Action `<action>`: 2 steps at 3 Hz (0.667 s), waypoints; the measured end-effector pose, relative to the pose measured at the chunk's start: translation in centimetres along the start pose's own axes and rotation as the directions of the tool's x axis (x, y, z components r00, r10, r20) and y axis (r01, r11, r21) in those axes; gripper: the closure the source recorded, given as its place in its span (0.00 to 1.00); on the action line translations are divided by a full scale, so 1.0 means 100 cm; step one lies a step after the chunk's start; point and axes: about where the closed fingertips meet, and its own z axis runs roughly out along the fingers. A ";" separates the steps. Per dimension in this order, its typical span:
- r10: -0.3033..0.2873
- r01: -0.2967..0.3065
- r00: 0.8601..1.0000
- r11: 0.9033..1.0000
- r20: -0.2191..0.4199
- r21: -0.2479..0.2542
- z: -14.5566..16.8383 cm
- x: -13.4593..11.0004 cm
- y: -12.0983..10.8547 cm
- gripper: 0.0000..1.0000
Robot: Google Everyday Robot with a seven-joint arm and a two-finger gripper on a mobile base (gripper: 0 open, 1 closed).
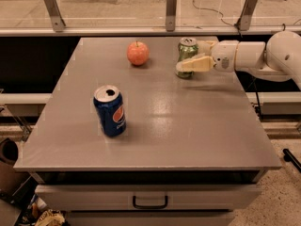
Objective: Pick green can
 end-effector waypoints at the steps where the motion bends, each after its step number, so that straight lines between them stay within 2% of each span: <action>1: 0.000 0.000 1.000 1.000 0.001 -0.005 0.003 0.000 0.001 0.42; 2: 0.001 -0.001 1.000 1.000 0.001 -0.010 0.006 0.000 0.003 0.64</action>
Offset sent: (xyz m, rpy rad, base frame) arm 0.0003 0.0029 -0.0005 0.0009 0.0010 0.0043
